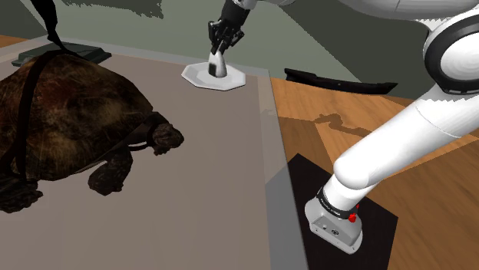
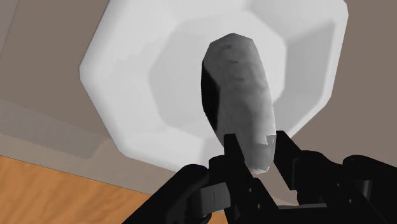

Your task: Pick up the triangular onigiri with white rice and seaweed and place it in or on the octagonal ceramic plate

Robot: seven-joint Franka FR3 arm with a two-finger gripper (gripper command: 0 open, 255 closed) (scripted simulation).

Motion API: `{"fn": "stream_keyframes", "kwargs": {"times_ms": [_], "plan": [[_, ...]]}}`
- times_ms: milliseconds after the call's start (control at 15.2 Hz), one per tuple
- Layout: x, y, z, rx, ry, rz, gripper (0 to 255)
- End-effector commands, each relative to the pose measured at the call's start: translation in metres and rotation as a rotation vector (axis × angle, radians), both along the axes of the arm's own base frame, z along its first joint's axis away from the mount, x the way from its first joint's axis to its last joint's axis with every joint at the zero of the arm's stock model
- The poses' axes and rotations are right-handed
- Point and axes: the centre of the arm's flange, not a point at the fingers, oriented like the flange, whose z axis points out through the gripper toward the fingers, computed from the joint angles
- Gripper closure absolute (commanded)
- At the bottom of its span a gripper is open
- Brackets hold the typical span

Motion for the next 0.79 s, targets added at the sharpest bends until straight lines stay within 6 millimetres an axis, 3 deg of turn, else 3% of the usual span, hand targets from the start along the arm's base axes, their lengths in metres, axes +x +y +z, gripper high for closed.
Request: {"fn": "stream_keyframes", "kwargs": {"times_ms": [0,198,264,594,726], "plan": [[0.0,0.0,0.0,0.0,-0.001,0.0,255],[0.0,0.0,0.0,0.0,-0.001,0.0,255],[0.0,0.0,0.0,0.0,-0.001,0.0,0],[0.0,0.0,0.0,0.0,-0.001,0.0,0],[-0.01,-0.003,0.024,0.0,-0.001,0.0,0]]}}
